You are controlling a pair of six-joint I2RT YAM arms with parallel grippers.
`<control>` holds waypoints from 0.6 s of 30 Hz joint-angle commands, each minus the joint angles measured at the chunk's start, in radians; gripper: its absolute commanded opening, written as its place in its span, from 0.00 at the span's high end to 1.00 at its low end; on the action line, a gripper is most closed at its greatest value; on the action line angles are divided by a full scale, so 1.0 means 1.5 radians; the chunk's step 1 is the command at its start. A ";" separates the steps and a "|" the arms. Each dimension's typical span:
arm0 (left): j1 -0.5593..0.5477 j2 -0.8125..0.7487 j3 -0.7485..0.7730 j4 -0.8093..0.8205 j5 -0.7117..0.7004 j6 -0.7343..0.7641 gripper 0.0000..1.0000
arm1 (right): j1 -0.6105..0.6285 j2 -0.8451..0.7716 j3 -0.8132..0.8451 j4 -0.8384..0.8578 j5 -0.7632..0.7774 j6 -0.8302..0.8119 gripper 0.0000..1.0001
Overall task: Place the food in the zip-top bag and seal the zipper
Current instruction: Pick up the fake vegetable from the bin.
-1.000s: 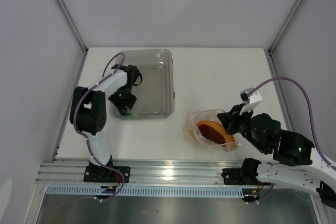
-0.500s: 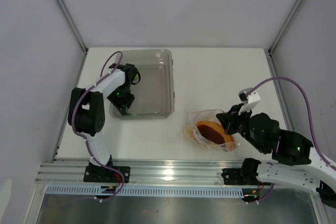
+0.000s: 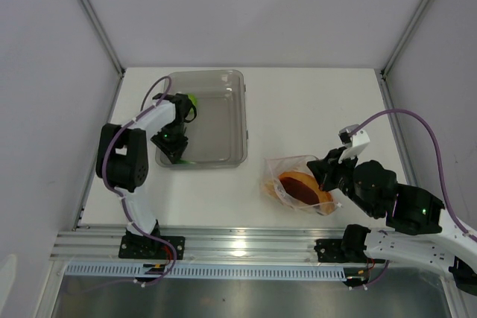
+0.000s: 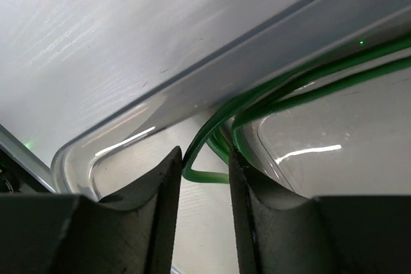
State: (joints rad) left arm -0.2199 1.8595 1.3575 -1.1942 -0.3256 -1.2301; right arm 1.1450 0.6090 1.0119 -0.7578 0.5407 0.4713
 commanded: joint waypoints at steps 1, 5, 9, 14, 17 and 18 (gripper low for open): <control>0.009 0.020 0.009 0.012 0.009 0.007 0.63 | 0.001 -0.008 0.003 0.039 0.010 0.010 1.00; 0.009 0.026 0.017 0.011 0.006 0.010 0.73 | 0.001 -0.007 0.003 0.040 0.011 0.008 1.00; 0.009 0.025 0.016 0.011 0.006 0.012 0.78 | 0.001 -0.007 0.004 0.041 0.013 0.007 1.00; 0.010 0.027 0.018 0.005 0.001 0.014 0.73 | 0.001 -0.007 0.003 0.043 0.014 0.006 1.00; 0.010 0.025 0.014 0.004 0.000 0.013 0.67 | 0.001 -0.008 0.003 0.043 0.014 0.007 1.00; 0.009 0.024 0.013 0.004 0.000 0.014 0.66 | 0.002 -0.008 0.003 0.043 0.014 0.006 1.00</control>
State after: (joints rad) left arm -0.2134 1.8984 1.3582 -1.1893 -0.3222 -1.2201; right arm 1.1450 0.6075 1.0119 -0.7574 0.5411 0.4713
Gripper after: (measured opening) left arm 0.331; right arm 0.002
